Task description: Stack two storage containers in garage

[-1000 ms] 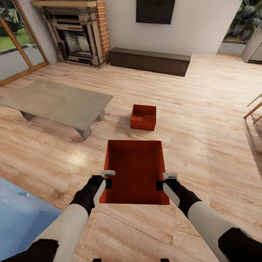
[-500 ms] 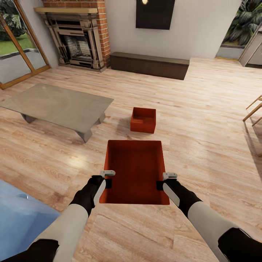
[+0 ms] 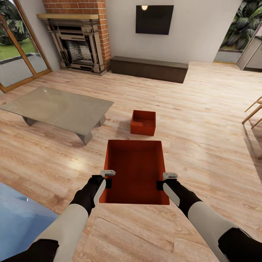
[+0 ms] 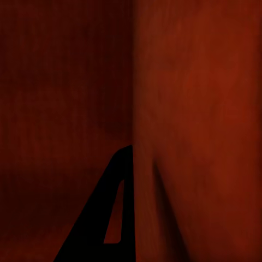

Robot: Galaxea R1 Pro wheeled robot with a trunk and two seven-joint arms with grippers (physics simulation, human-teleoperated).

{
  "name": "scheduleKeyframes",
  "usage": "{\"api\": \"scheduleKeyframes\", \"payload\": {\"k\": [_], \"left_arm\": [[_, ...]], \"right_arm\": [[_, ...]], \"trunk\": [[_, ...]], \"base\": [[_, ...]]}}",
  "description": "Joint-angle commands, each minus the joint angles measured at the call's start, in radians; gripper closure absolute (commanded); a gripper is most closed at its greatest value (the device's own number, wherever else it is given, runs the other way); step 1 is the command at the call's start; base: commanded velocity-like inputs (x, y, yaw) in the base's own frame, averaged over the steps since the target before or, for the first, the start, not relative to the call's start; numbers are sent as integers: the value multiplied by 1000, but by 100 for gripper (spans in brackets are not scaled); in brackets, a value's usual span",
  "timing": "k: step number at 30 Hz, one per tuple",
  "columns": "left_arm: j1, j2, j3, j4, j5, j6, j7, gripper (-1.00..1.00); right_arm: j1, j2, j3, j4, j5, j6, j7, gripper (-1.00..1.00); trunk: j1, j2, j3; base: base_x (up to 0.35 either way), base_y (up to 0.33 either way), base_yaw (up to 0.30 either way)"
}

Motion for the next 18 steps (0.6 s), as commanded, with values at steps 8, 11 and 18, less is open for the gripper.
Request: {"api": "scheduleKeyframes", "payload": {"k": [8,11,18], "left_arm": [[0,18,-8,37,-16,44,9,100],[0,19,-8,37,-16,44,9,100],[0,18,-8,37,-16,44,9,100]], "right_arm": [[-2,-11,8,-4,21,7,-13,100],[-2,-11,8,-4,21,7,-13,100],[-2,-11,8,-4,21,7,-13,100]], "trunk": [[1,-2,11],[1,-2,16],[1,-2,28]], "base": [[0,0,0],[0,0,0],[0,0,0]]}}
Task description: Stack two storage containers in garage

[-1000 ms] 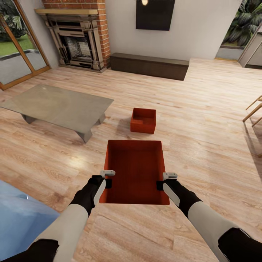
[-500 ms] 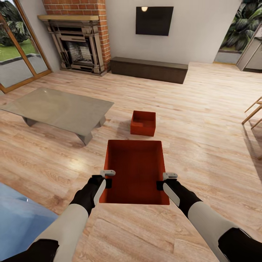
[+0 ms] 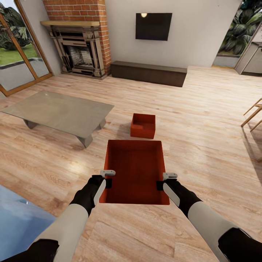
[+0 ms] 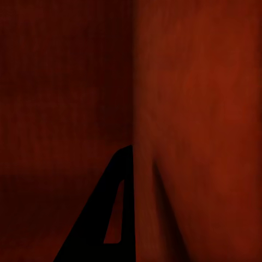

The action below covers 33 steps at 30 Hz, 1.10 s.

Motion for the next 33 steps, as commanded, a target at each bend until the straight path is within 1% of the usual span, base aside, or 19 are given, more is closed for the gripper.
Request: {"api": "scheduleKeyframes", "payload": {"k": [1,33], "left_arm": [[0,18,-8,38,-15,43,9,100],[0,18,-8,45,-15,45,10,100]], "right_arm": [[-2,-11,8,-4,22,7,-13,100],[-2,-9,8,-4,22,7,-13,100]], "trunk": [[1,-2,0],[1,-2,52]], "base": [[0,0,0],[0,0,0]]}}
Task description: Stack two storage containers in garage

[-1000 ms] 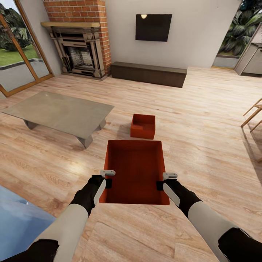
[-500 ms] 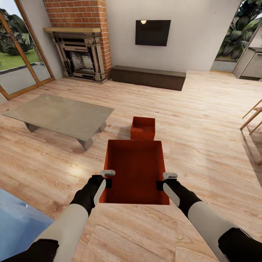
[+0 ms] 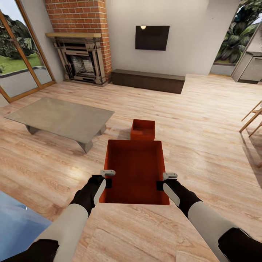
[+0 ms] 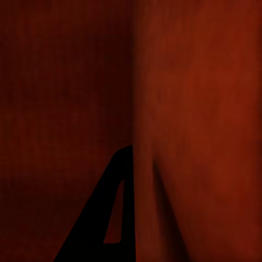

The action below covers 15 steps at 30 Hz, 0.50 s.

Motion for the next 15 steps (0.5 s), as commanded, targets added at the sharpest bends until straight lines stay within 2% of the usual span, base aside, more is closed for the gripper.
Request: {"api": "scheduleKeyframes", "payload": {"k": [1,15], "left_arm": [[0,19,-7,48,-14,41,9,100],[0,19,-7,49,-14,41,9,100]], "right_arm": [[-2,-9,7,-4,26,8,-13,100],[-2,-9,7,-4,26,8,-13,100]], "trunk": [[1,-2,0],[1,-2,23]], "base": [[0,0,0],[0,0,0]]}}
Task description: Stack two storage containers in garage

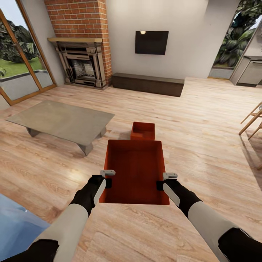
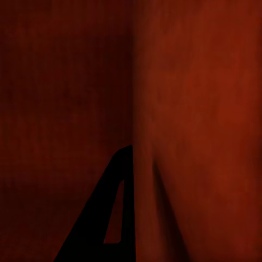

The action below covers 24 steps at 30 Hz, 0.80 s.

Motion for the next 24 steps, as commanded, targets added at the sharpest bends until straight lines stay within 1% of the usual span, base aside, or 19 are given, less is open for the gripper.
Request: {"api": "scheduleKeyframes", "payload": {"k": [1,24], "left_arm": [[0,19,-7,49,-14,42,9,100],[0,17,-7,49,-16,42,9,100]], "right_arm": [[-2,-9,7,-4,26,8,-13,100],[-2,-9,7,-4,26,8,-13,100]], "trunk": [[1,-2,0],[1,-2,37]], "base": [[0,0,0],[0,0,0]]}}
